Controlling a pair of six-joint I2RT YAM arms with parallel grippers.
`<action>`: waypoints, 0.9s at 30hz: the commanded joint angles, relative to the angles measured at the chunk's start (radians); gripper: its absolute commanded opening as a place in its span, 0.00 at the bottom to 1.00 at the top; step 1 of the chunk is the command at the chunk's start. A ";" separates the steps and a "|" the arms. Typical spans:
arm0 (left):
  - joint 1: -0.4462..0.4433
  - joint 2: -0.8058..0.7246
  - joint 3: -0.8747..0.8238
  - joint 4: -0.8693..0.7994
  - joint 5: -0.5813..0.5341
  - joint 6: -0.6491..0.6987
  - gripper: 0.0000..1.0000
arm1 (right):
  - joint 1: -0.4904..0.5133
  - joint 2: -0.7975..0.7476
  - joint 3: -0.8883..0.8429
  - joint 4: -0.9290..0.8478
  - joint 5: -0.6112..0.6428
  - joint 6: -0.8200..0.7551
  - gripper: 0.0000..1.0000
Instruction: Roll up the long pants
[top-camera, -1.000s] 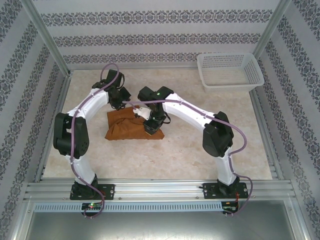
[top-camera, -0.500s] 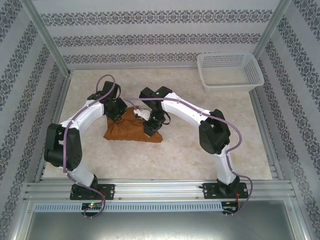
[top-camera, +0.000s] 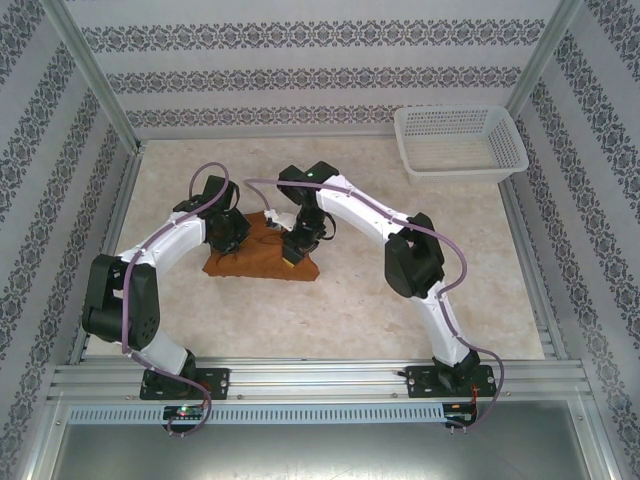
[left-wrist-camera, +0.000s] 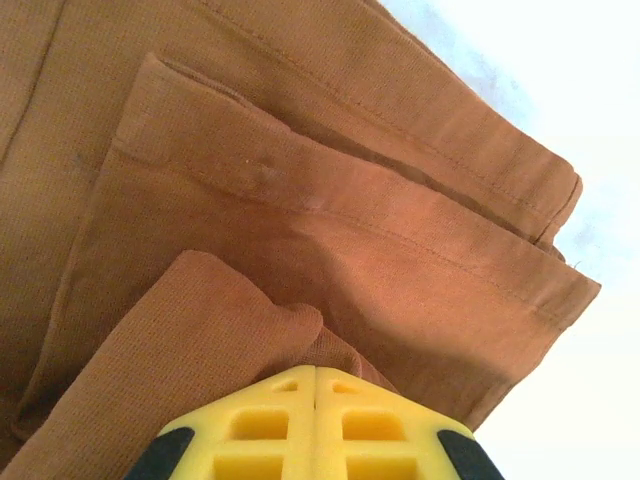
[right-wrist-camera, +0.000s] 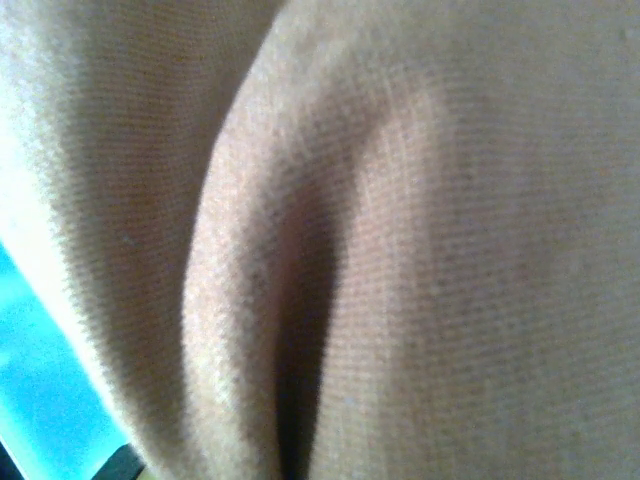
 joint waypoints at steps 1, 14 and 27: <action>0.009 0.001 0.026 -0.011 -0.037 0.026 0.00 | 0.001 0.048 0.097 -0.027 -0.119 -0.028 0.00; 0.009 0.001 0.103 -0.076 -0.051 0.067 0.00 | -0.032 0.227 0.291 -0.039 -0.312 0.016 0.00; 0.008 -0.412 0.085 -0.248 -0.168 0.012 0.00 | -0.063 0.306 0.277 0.006 -0.366 0.047 0.00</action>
